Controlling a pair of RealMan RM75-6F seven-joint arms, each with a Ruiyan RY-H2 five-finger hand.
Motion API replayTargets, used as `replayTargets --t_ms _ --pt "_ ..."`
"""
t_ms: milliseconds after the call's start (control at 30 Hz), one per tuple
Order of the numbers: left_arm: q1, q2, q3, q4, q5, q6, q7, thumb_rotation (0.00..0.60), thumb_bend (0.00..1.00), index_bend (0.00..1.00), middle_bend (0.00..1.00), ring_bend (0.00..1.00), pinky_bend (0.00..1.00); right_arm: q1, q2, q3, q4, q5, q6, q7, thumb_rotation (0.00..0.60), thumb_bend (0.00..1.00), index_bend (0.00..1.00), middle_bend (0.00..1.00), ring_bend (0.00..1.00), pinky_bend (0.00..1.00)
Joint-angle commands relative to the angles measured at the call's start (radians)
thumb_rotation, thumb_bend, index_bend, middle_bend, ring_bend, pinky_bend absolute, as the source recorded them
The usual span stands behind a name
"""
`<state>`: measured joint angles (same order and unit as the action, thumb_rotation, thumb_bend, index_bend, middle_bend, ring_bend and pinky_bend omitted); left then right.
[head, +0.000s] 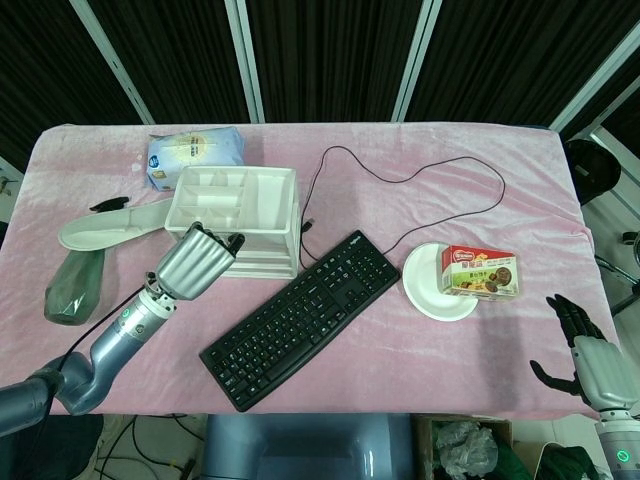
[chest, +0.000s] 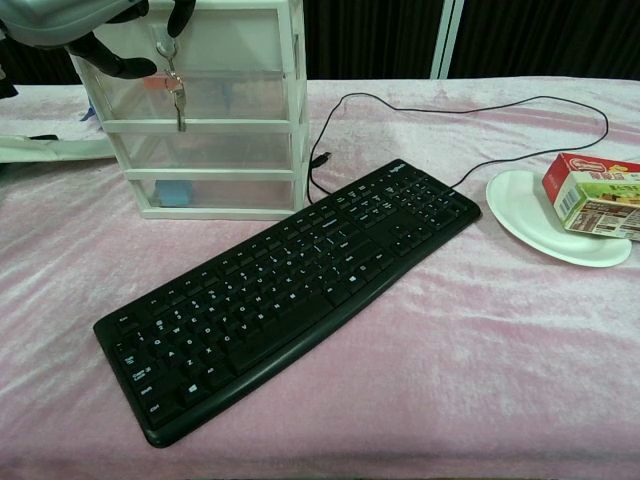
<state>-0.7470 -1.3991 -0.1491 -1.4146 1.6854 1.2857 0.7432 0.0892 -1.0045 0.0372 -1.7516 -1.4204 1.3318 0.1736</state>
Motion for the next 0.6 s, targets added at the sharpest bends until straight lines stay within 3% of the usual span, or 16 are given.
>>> replayTargets --t_ms 33,233,300,400,467,600 --pt "0.010 0.001 0.001 -0.012 0.003 0.017 -0.010 0.600 0.19 0.48 1.00 1.00 1.00 0.000 0.000 0.000 0.000 0.000 -0.001 0.000 0.600 0.24 0.00 0.00 0.00 0.14" --pt "0.051 0.011 0.020 -0.053 0.023 0.083 -0.055 0.600 0.19 0.47 1.00 0.99 1.00 0.000 0.000 0.000 0.001 0.000 -0.001 0.000 0.600 0.24 0.00 0.00 0.00 0.14" --pt "0.073 0.019 0.028 -0.067 0.030 0.115 -0.073 0.600 0.18 0.44 0.95 0.95 0.98 0.001 0.000 0.000 0.000 0.000 -0.001 -0.001 0.600 0.24 0.00 0.00 0.00 0.14" --pt "0.114 0.029 0.040 -0.089 0.018 0.158 -0.100 0.600 0.17 0.32 0.70 0.75 0.82 0.000 0.000 0.000 0.001 0.000 0.000 -0.002 0.600 0.24 0.00 0.00 0.00 0.14" --pt "0.144 0.036 0.050 -0.109 -0.001 0.178 -0.114 0.600 0.15 0.24 0.48 0.56 0.62 0.000 0.000 0.000 0.001 0.000 0.000 -0.004 0.600 0.24 0.00 0.00 0.00 0.14" --pt "0.228 0.053 0.079 -0.175 -0.056 0.230 -0.146 0.600 0.05 0.11 0.20 0.27 0.33 0.000 -0.001 0.000 0.002 0.001 0.001 -0.007 0.600 0.24 0.00 0.00 0.00 0.14"
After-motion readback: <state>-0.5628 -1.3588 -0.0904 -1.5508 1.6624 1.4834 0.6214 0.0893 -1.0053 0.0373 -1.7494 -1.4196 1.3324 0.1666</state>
